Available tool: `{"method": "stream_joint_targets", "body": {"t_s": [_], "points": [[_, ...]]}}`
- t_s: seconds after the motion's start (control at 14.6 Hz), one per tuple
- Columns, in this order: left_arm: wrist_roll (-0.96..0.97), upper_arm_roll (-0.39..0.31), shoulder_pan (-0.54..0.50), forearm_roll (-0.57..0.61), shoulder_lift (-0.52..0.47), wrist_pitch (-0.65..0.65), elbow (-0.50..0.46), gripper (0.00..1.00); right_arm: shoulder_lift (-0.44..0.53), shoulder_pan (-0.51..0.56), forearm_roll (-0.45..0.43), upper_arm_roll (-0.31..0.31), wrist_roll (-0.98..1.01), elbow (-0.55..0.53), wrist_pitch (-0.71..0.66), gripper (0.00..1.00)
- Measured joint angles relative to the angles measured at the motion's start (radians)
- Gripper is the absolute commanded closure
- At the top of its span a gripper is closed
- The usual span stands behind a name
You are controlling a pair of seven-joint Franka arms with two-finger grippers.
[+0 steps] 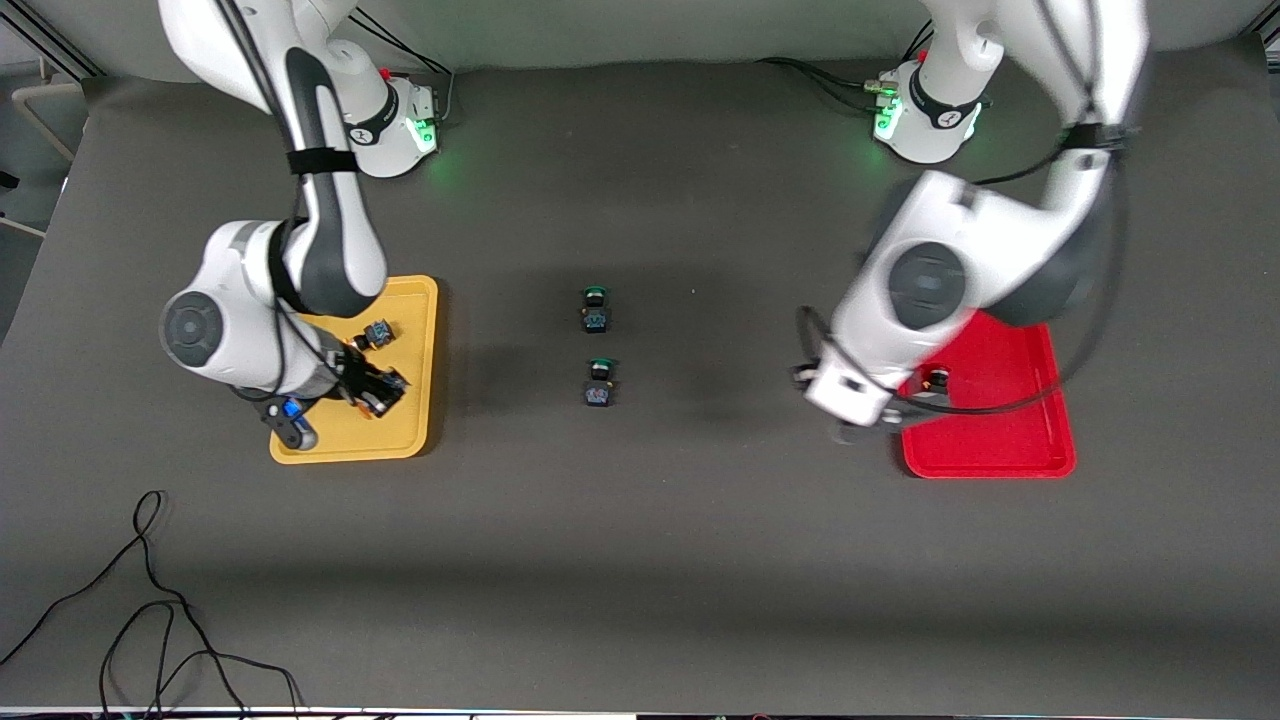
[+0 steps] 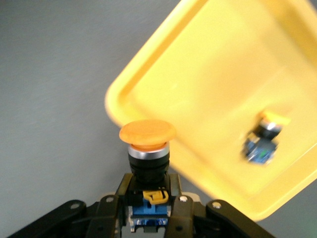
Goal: Place red and yellow buttons in trays
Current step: 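Place the orange button in the yellow tray while the left places red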
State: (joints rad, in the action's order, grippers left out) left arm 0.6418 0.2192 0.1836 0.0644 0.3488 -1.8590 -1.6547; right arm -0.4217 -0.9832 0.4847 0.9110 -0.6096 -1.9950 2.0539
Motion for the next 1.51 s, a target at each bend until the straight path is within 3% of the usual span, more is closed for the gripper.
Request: {"method": "stream_joint_targets", "body": {"t_s": [0.21, 0.41, 0.48, 0.55, 0.69, 0.82, 0.89, 0.96, 1.03, 1.23, 1.51], "points": [[-0.254, -0.007, -0.143, -0.001, -0.058, -0.002, -0.121, 1.0, -0.017, 0.062, 0.04, 0.005, 0.166, -0.102, 0.108, 0.69], [-0.524, -0.01, -0.304, 0.0, -0.076, -0.059, -0.204, 1.0, -0.078, 0.076, 0.17, 0.002, 0.289, -0.138, 0.147, 0.67], [-0.601, -0.011, -0.349, 0.004, -0.076, -0.114, -0.243, 1.0, -0.101, 0.074, 0.202, -0.001, 0.313, -0.138, 0.149, 0.61], [-0.666, -0.011, -0.385, 0.011, -0.075, -0.183, -0.291, 1.0, -0.122, 0.071, 0.222, -0.003, 0.327, -0.137, 0.152, 0.48], [-0.755, -0.012, -0.446, 0.045, -0.066, -0.359, -0.409, 1.0, -0.147, 0.067, 0.232, -0.004, 0.333, -0.135, 0.161, 0.03], [-0.792, -0.013, -0.487, 0.099, -0.036, -0.515, -0.506, 0.97, -0.152, 0.067, 0.233, -0.004, 0.335, -0.134, 0.166, 0.0], [-0.795, -0.012, -0.499, 0.12, -0.014, -0.571, -0.534, 0.79, -0.152, 0.067, 0.234, -0.004, 0.335, -0.132, 0.166, 0.0], [-0.799, -0.012, -0.511, 0.131, 0.014, -0.616, -0.551, 0.13, -0.152, 0.066, 0.234, -0.003, 0.336, -0.125, 0.166, 0.0], [-0.803, -0.012, -0.517, 0.135, 0.031, -0.629, -0.552, 0.0, -0.149, 0.064, 0.234, 0.001, 0.336, -0.118, 0.166, 0.0], [-0.805, -0.009, -0.52, 0.14, 0.033, -0.626, -0.544, 0.0, -0.116, 0.045, 0.208, 0.055, 0.34, -0.076, 0.127, 0.0], [-0.805, -0.002, -0.52, 0.14, -0.025, -0.476, -0.478, 0.0, -0.027, 0.041, 0.079, 0.146, 0.343, 0.105, -0.134, 0.0]]}}
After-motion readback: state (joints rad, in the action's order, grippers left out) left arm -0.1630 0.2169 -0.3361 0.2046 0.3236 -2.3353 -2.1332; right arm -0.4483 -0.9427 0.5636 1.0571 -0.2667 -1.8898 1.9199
